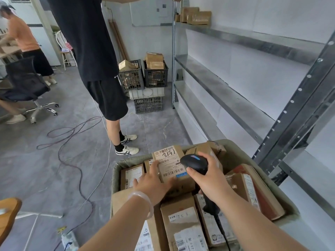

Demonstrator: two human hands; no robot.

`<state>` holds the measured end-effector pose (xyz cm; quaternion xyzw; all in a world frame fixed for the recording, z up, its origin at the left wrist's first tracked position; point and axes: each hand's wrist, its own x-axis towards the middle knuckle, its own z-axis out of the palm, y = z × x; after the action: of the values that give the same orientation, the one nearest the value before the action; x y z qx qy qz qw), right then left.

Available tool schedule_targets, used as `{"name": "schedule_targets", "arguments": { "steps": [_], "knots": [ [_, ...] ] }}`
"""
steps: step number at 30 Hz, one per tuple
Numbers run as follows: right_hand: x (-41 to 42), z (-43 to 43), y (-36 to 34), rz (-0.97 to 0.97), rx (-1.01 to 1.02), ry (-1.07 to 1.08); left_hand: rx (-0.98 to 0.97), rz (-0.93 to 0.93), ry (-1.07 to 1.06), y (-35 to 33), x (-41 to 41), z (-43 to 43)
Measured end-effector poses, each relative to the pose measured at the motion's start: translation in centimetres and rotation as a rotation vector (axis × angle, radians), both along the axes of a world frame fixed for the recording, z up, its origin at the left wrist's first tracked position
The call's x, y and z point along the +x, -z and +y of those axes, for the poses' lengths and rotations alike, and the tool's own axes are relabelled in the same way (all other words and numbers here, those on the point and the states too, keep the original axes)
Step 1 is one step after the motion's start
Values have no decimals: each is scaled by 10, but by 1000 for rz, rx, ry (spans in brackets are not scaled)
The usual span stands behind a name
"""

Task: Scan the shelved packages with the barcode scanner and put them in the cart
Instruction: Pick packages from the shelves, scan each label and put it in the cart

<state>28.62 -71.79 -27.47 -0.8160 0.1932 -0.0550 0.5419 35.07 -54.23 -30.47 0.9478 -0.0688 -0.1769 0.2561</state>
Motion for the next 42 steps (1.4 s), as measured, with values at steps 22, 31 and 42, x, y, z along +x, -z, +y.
{"name": "schedule_targets", "arguments": {
  "steps": [22, 31, 42],
  "knots": [
    [-65, -22, -20, -178, -66, 182, -20, -401, 177, -36, -15, -43],
    [-210, -92, -51, -303, -95, 467, -86, -519, 523, -77, -120, -159],
    [-519, -161, -70, -372, -249, 968, -281, -564, 1105, -94, -405, -326]
  ]
}}
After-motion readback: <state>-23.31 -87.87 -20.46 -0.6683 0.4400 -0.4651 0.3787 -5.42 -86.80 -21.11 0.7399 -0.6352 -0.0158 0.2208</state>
